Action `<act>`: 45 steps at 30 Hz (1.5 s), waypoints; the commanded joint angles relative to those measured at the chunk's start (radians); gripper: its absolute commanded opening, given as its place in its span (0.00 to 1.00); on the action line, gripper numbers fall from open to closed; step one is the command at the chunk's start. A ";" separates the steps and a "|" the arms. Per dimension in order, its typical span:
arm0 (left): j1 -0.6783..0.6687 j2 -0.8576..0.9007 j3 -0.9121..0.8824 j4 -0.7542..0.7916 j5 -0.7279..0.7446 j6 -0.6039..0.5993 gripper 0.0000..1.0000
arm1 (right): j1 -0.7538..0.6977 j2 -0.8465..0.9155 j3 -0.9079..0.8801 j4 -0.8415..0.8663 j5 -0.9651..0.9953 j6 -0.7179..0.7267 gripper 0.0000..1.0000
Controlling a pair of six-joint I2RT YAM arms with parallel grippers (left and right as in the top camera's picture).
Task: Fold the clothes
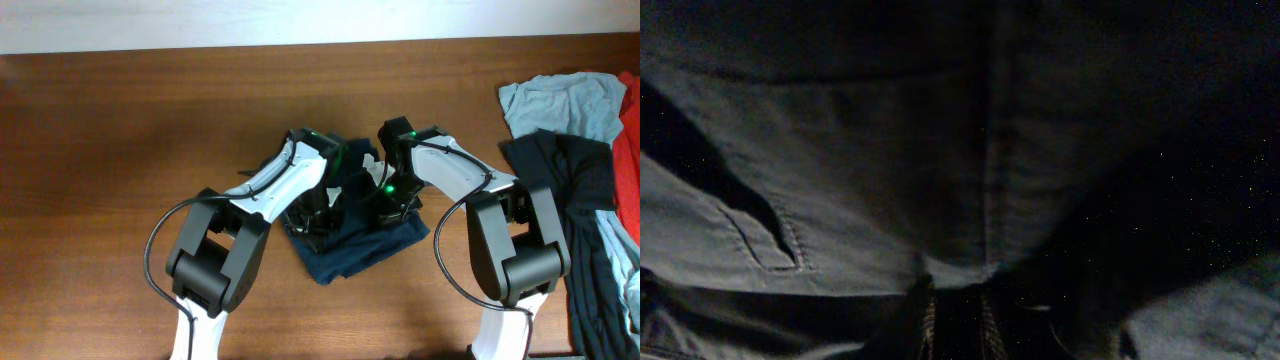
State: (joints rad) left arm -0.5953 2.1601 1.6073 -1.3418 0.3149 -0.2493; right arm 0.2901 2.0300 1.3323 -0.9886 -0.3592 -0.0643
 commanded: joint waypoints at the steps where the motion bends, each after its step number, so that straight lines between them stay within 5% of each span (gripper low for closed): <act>1: -0.009 0.007 -0.023 -0.023 -0.048 0.019 0.11 | -0.009 0.003 -0.006 0.006 0.056 -0.006 0.22; 5: 0.010 0.007 -0.023 0.030 -0.133 0.019 0.12 | -0.011 0.003 -0.006 0.002 0.073 0.030 0.21; 12: 0.062 0.007 -0.023 0.070 -0.145 0.019 0.13 | -0.171 0.003 -0.006 -0.087 0.435 0.318 0.16; 16: 0.063 0.007 -0.023 0.094 -0.155 0.019 0.14 | -0.328 0.003 0.004 -0.089 0.114 0.085 0.29; 19: 0.063 0.007 -0.023 0.116 -0.151 0.019 0.12 | -0.374 -0.003 0.005 -0.093 -0.039 0.042 0.30; 28: 0.085 -0.072 0.217 0.235 0.008 0.202 0.14 | -0.355 -0.004 0.005 -0.078 -0.045 0.020 0.30; 36: 0.035 0.026 0.182 0.457 0.005 0.329 0.12 | -0.355 -0.004 0.005 -0.079 -0.045 0.029 0.30; 45: 0.047 0.180 0.180 0.462 -0.225 0.325 0.08 | -0.356 -0.004 0.005 -0.090 0.012 0.066 0.29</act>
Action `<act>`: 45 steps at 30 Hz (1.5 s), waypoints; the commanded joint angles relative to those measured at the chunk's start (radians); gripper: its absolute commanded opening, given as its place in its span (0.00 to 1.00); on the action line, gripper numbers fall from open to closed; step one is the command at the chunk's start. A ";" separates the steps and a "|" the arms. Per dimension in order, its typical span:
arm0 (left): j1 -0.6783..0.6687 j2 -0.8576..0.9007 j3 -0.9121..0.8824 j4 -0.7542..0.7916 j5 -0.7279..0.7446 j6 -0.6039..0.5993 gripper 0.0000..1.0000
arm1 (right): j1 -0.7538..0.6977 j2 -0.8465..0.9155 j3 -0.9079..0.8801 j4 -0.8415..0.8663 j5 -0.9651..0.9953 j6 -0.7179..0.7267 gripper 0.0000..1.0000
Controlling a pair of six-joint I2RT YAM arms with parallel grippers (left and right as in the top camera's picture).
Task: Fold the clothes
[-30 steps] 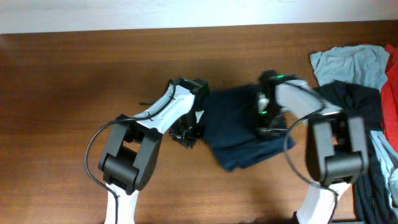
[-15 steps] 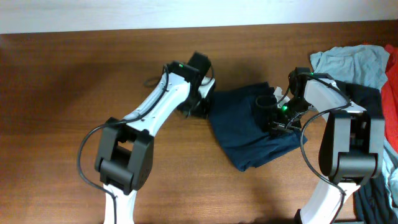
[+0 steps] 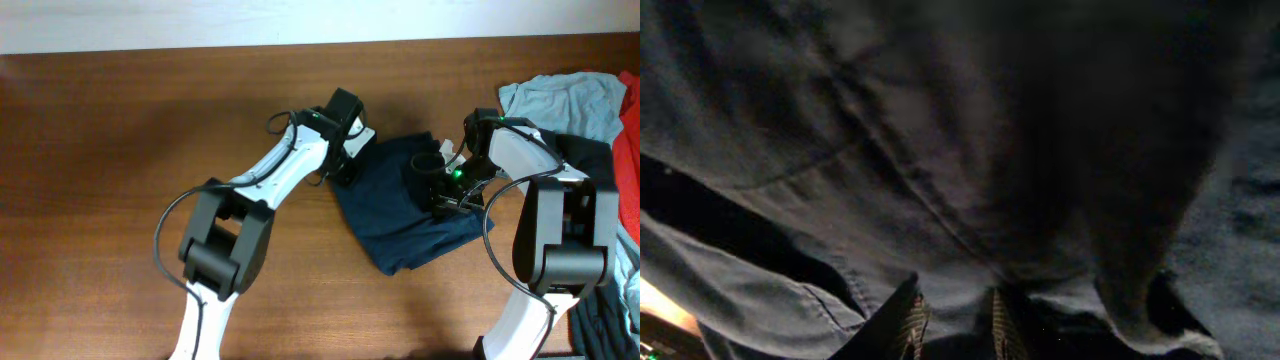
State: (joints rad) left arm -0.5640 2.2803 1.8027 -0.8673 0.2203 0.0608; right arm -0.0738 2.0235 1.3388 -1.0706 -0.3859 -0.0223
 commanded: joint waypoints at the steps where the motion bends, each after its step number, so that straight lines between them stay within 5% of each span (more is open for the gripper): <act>1: 0.019 0.069 -0.016 -0.015 -0.141 0.003 0.07 | 0.008 0.002 -0.001 -0.012 0.048 0.024 0.30; 10: 0.083 0.078 -0.016 -0.021 -0.139 -0.118 0.06 | -0.039 0.002 0.003 -0.101 0.492 0.250 0.22; 17: 0.114 0.078 -0.016 -0.035 -0.138 -0.128 0.06 | -0.146 -0.002 0.091 -0.158 0.353 0.201 0.27; 24: 0.136 0.061 0.058 -0.095 -0.119 -0.129 0.06 | -0.156 -0.030 0.175 -0.197 0.031 -0.027 0.37; 28: 0.174 0.011 0.242 -0.259 -0.097 -0.148 0.22 | -0.154 -0.037 0.192 -0.192 0.000 -0.034 0.39; 30: 0.202 -0.025 0.351 -0.360 -0.093 -0.175 0.52 | -0.154 -0.037 0.192 -0.185 0.000 -0.034 0.41; 32: 0.216 -0.036 0.381 -0.407 -0.066 -0.188 0.67 | -0.154 -0.037 0.192 -0.179 0.000 -0.034 0.43; 38: 0.243 -0.031 0.333 -0.568 0.199 -0.188 0.68 | -0.154 -0.037 0.192 -0.179 0.000 -0.034 0.45; 45: 0.179 -0.031 0.113 -0.498 0.337 -0.197 0.81 | -0.155 -0.037 0.192 -0.183 0.000 -0.034 0.46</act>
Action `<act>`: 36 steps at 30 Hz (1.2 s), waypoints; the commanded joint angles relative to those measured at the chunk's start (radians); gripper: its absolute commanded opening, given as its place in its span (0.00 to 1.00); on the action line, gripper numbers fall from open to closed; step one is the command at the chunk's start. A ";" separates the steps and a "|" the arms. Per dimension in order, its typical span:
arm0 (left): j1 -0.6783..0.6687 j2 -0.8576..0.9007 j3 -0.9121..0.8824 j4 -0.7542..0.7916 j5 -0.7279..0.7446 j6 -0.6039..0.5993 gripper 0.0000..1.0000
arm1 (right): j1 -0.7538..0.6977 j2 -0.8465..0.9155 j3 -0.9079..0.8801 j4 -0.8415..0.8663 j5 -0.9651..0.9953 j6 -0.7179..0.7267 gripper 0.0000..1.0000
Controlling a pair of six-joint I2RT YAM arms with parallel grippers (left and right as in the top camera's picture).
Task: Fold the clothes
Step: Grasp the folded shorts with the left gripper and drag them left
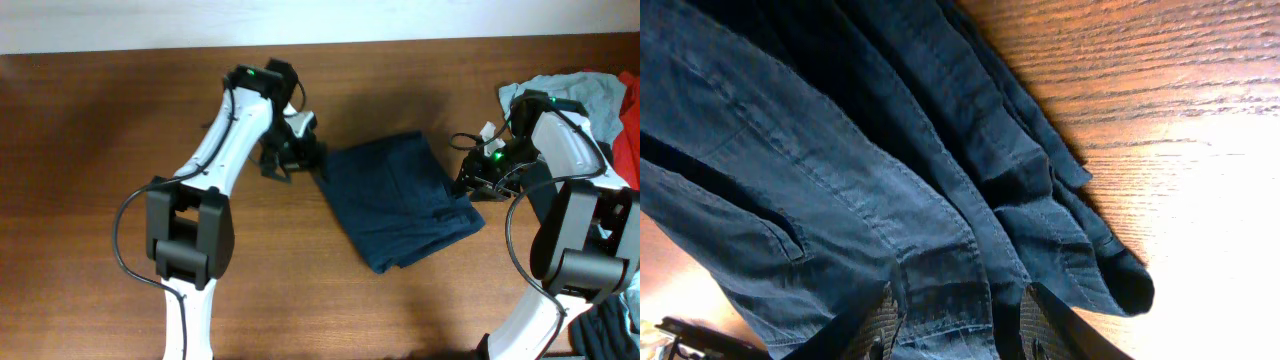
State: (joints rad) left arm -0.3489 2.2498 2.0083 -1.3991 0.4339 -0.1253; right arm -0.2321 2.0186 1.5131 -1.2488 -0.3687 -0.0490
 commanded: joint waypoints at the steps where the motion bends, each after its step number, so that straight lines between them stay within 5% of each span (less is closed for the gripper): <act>1: -0.046 0.000 -0.134 0.074 0.127 -0.060 0.82 | 0.003 -0.032 0.018 -0.008 -0.018 -0.007 0.46; 10: -0.119 0.000 -0.274 0.295 0.131 -0.340 0.85 | 0.003 -0.032 0.018 -0.008 -0.017 -0.007 0.46; 19: -0.165 0.000 -0.325 0.485 0.101 -0.475 0.83 | 0.003 -0.032 0.018 -0.003 -0.018 -0.007 0.46; 21: -0.166 0.000 -0.325 0.517 0.100 -0.512 0.71 | 0.003 -0.032 0.018 -0.003 -0.018 -0.007 0.46; 25: -0.160 0.000 -0.325 0.531 0.079 -0.518 0.14 | 0.003 -0.032 0.018 -0.004 -0.018 -0.007 0.46; 27: -0.139 0.000 -0.325 0.532 0.064 -0.518 0.01 | 0.003 -0.032 0.018 -0.004 -0.017 -0.007 0.46; 36: 0.076 0.000 -0.325 0.552 0.001 -0.518 0.01 | 0.003 -0.032 0.018 -0.008 -0.017 -0.007 0.46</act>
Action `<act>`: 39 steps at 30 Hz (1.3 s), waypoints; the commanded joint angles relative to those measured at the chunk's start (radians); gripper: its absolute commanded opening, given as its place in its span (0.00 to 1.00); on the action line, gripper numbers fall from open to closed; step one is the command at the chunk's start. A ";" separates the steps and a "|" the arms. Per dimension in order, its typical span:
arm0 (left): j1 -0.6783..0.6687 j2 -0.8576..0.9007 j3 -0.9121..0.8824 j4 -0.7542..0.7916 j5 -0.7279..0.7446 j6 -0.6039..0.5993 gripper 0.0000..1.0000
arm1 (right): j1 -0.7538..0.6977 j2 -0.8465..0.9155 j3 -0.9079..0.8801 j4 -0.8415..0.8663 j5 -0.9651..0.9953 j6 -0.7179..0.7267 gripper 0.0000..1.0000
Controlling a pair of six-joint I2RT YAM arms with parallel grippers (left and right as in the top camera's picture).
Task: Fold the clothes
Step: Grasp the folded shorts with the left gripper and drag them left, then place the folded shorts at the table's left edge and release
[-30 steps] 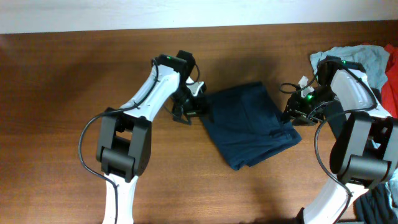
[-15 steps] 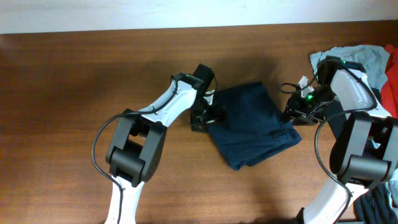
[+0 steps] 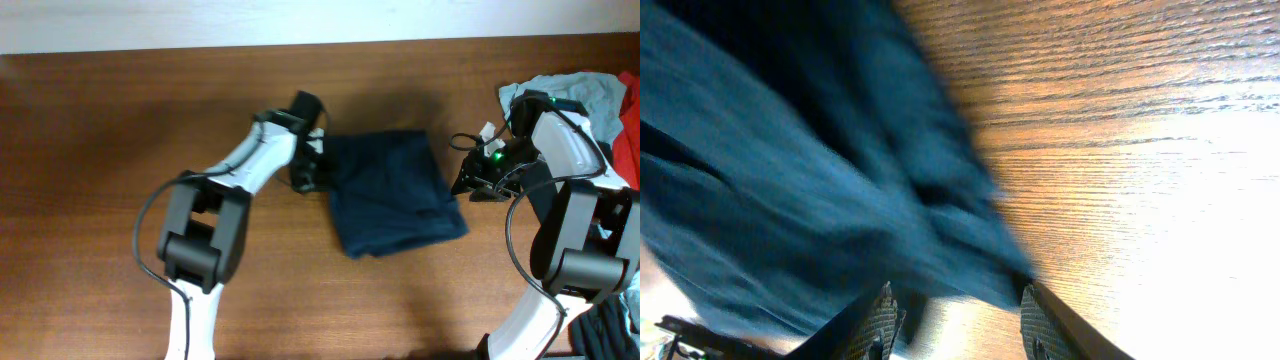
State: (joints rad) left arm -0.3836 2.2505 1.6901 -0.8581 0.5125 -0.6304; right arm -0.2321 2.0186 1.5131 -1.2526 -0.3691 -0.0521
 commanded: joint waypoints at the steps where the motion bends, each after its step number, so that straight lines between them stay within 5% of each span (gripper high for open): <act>1: 0.140 -0.001 -0.007 0.013 -0.092 -0.013 0.01 | 0.003 -0.032 0.018 -0.005 -0.017 -0.004 0.46; 19: 0.777 0.001 -0.008 0.016 -0.276 -0.017 0.01 | 0.003 -0.032 0.018 -0.035 -0.016 -0.004 0.47; 26: 0.924 0.005 -0.077 -0.064 -0.335 -0.056 0.01 | 0.003 -0.032 0.018 -0.043 -0.016 -0.003 0.47; 39: 1.139 0.005 -0.253 0.017 -0.326 -0.083 0.01 | 0.003 -0.032 0.018 -0.058 -0.013 -0.004 0.47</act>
State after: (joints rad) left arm 0.6918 2.1654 1.5043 -0.8322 0.3794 -0.7006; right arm -0.2321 2.0186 1.5131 -1.3041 -0.3691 -0.0528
